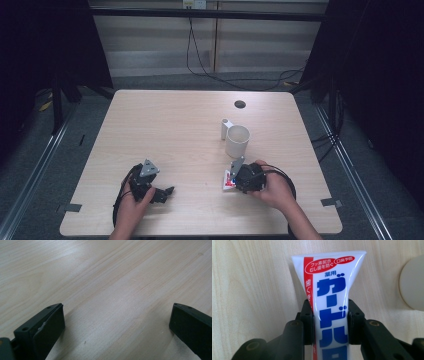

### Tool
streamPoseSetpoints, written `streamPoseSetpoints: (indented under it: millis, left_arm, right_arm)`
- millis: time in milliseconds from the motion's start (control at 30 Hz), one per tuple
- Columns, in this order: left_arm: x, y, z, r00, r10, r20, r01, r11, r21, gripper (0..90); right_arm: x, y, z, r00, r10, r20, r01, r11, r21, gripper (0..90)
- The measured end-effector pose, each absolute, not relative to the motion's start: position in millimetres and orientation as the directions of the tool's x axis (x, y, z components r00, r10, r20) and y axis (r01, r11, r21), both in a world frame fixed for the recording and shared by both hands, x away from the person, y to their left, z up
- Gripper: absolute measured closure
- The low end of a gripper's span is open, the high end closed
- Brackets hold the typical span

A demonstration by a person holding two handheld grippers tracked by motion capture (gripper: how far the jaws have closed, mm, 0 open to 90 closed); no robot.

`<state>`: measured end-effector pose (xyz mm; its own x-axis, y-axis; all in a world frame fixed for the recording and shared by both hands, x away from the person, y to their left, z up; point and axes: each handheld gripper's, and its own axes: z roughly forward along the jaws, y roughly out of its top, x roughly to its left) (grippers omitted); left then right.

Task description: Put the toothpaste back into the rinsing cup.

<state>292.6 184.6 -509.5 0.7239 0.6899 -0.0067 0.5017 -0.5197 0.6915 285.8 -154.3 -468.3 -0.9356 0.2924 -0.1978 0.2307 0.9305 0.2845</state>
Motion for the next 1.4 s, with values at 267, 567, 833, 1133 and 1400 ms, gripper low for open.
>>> streamPoseSetpoints:
  millis: [267,567,833,1133,1400]
  left_arm:
    - [293,185,-509,0.724,0.690,-0.007,0.502,-0.519,0.692,0.0]
    - [293,185,-510,0.723,0.691,-0.007,0.502,-0.518,0.692,0.0]
    - [293,185,-510,0.724,0.690,-0.007,0.501,-0.518,0.693,0.0]
    - [293,185,-510,0.723,0.691,-0.007,0.502,-0.518,0.692,0.0]
    - [293,185,-510,0.723,0.690,-0.007,0.502,-0.519,0.692,0.0]
  right_arm:
    - [286,-170,-456,-0.908,0.391,-0.154,0.288,0.846,0.448,66.9]
    - [287,-191,-445,-0.868,0.488,-0.090,0.340,0.716,0.610,66.9]
    - [286,-203,-436,-0.840,0.539,-0.059,0.359,0.635,0.684,66.9]
    - [286,-210,-431,-0.817,0.576,-0.024,0.368,0.553,0.748,66.9]
    - [288,-217,-426,-0.798,0.601,0.030,0.383,0.468,0.797,66.8]
